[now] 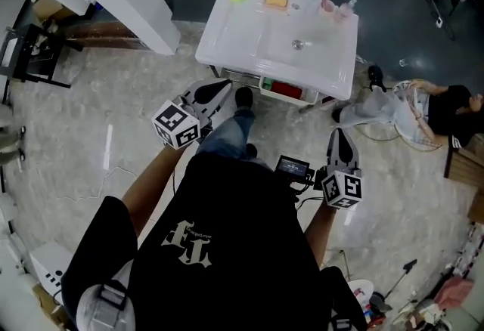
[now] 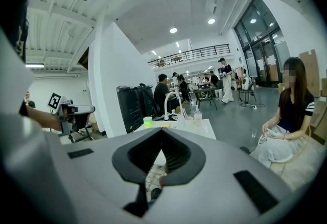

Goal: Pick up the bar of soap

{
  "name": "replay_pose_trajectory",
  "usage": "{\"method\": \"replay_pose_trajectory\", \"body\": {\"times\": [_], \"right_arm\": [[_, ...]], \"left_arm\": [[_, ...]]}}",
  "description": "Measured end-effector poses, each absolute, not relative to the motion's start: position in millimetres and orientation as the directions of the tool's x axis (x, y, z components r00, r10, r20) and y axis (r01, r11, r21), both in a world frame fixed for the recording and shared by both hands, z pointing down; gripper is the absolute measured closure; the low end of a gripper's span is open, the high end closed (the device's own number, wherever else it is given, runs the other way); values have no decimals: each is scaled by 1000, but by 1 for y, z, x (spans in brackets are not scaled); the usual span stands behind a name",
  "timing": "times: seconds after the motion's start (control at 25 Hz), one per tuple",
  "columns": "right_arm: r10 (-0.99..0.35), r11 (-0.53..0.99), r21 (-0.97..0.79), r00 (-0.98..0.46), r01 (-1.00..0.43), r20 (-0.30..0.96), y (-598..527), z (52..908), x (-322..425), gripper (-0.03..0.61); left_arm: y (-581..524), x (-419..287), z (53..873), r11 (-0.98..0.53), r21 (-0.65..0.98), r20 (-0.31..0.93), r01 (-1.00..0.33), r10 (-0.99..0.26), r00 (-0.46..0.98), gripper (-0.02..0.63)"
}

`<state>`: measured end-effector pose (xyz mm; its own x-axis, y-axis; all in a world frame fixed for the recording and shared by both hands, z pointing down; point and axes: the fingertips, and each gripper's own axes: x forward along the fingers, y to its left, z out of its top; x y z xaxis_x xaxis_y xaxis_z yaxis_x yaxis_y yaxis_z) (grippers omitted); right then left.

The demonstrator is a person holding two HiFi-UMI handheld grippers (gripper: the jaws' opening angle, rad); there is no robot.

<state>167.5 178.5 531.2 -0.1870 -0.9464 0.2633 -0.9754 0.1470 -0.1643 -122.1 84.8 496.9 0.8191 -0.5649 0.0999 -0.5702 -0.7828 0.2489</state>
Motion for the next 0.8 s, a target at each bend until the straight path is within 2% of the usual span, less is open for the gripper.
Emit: {"method": "replay_pose_trajectory", "body": {"times": [0.48, 0.8], "right_arm": [[-944, 114, -122, -146, -986, 296, 94, 529, 192, 575], [-933, 118, -132, -155, -984, 325, -10, 532, 207, 574]], "left_arm": [[-24, -96, 521, -787, 290, 95, -544, -542, 835, 606], [-120, -85, 530, -766, 310, 114, -562, -557, 822, 606]]}}
